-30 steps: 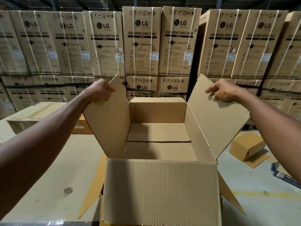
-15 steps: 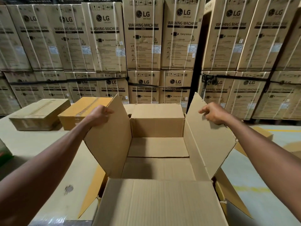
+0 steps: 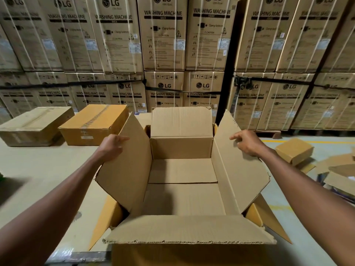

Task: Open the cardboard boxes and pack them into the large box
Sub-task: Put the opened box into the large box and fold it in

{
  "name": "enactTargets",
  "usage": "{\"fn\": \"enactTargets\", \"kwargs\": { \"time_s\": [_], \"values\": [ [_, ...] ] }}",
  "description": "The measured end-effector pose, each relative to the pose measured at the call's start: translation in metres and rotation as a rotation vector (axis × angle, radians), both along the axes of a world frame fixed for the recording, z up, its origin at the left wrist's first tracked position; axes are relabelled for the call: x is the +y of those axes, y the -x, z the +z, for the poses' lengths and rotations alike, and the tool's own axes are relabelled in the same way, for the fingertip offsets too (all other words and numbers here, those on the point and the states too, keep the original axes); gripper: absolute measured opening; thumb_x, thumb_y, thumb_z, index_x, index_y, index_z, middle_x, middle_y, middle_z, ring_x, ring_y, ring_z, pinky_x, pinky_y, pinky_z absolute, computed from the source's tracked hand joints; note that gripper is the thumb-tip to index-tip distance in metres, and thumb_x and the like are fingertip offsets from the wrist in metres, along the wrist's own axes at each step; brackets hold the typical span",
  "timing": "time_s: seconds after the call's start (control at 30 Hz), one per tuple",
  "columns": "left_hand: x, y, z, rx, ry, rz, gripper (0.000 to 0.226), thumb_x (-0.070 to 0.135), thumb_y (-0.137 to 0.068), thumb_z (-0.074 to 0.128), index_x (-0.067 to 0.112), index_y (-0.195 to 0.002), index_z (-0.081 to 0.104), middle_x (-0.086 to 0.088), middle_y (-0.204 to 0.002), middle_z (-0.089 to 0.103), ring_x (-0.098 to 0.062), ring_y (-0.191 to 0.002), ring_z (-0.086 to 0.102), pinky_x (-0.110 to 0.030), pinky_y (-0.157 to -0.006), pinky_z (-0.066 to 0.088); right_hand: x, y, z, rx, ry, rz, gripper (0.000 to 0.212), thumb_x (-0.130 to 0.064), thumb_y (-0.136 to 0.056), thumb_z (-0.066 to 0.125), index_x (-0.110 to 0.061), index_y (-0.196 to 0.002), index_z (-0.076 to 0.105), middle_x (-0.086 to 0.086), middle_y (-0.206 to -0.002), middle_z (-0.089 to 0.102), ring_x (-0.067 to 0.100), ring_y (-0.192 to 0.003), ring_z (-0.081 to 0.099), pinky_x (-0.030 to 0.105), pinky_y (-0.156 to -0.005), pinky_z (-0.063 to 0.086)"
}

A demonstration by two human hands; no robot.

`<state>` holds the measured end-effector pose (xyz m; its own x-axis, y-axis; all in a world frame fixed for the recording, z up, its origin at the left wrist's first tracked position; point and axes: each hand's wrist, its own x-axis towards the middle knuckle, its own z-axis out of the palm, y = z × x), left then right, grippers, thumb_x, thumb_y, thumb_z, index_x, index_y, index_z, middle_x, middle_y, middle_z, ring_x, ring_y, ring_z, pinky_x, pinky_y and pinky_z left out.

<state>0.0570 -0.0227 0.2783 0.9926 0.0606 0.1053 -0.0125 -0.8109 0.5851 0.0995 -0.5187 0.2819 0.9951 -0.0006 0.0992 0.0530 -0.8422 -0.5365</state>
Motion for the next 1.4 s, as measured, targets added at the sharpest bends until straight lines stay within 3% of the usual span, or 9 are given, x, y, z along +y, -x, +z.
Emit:
{"fn": "enactTargets", "kwargs": {
  "time_s": [0.3,0.47,0.67,0.77,0.93,1.07,1.2,1.4],
  "values": [
    [-0.006,0.000,-0.002,0.065,0.026,-0.003,0.062,-0.017,-0.088,0.051,0.010,-0.144,0.055,-0.013,-0.148,0.053,-0.032,-0.130,0.057,-0.045,-0.097,0.054,0.000,-0.005,-0.006,0.059,0.054,-0.034,0.048,0.007,-0.088,0.058,-0.018,-0.126,0.071,0.009,-0.131,0.066,0.024,-0.121,0.061,0.033,-0.098,0.048],
    [-0.009,0.001,0.002,0.125,0.070,-0.027,0.062,-0.009,-0.091,0.054,0.014,-0.148,0.051,-0.012,-0.153,0.047,-0.031,-0.130,0.056,-0.042,-0.092,0.057,0.004,-0.003,-0.002,0.164,0.213,-0.006,0.038,-0.016,-0.089,0.073,-0.027,-0.125,0.071,0.007,-0.137,0.060,0.027,-0.121,0.059,0.036,-0.097,0.048],
    [-0.013,0.008,0.003,0.113,0.086,-0.032,0.060,-0.006,-0.092,0.057,0.017,-0.148,0.051,-0.011,-0.155,0.045,-0.029,-0.132,0.054,-0.044,-0.093,0.058,0.012,0.005,0.003,0.184,0.299,0.007,0.033,-0.031,-0.088,0.075,-0.031,-0.120,0.072,0.007,-0.132,0.061,0.028,-0.108,0.062,0.039,-0.089,0.056],
    [-0.016,0.011,0.009,0.096,0.100,-0.011,0.059,-0.005,-0.093,0.057,0.018,-0.147,0.051,-0.011,-0.154,0.045,-0.030,-0.130,0.055,-0.041,-0.087,0.058,0.012,0.011,0.006,0.164,0.304,-0.009,0.030,-0.038,-0.086,0.075,-0.037,-0.115,0.072,0.004,-0.128,0.062,0.029,-0.106,0.063,0.041,-0.086,0.057],
    [-0.018,0.018,0.016,0.064,0.072,0.008,0.059,-0.005,-0.093,0.056,0.018,-0.148,0.051,-0.012,-0.155,0.044,-0.031,-0.134,0.052,-0.035,-0.079,0.057,0.014,0.018,0.003,0.151,0.338,-0.033,0.025,-0.041,-0.088,0.073,-0.042,-0.113,0.070,0.004,-0.130,0.063,0.039,-0.132,0.046,0.054,-0.109,0.032],
    [-0.021,0.024,0.020,0.036,0.032,0.022,0.064,-0.006,-0.091,0.058,0.018,-0.150,0.048,-0.010,-0.156,0.043,-0.031,-0.139,0.048,-0.045,-0.093,0.056,0.012,0.021,0.002,0.120,0.340,-0.056,0.018,-0.048,-0.085,0.072,-0.054,-0.101,0.066,0.005,-0.137,0.058,0.043,-0.135,0.040,0.057,-0.109,0.030],
    [-0.023,0.031,0.024,-0.009,0.022,0.012,0.066,-0.004,-0.092,0.060,0.017,-0.152,0.044,-0.010,-0.158,0.042,-0.031,-0.143,0.044,-0.048,-0.102,0.050,0.025,0.042,0.015,0.059,0.369,0.027,0.022,-0.041,-0.091,0.072,-0.044,-0.113,0.071,0.000,-0.140,0.059,0.033,-0.137,0.039,0.048,-0.100,0.029],
    [-0.030,0.041,0.029,-0.082,-0.037,-0.017,0.065,0.002,-0.093,0.064,0.016,-0.153,0.043,-0.008,-0.158,0.041,-0.028,-0.147,0.038,-0.046,-0.111,0.042,0.037,0.069,0.031,-0.019,0.342,0.038,0.027,-0.038,-0.094,0.070,-0.037,-0.121,0.071,-0.003,-0.155,0.044,0.032,-0.154,0.012,0.048,-0.113,0.014]
  ]
}}
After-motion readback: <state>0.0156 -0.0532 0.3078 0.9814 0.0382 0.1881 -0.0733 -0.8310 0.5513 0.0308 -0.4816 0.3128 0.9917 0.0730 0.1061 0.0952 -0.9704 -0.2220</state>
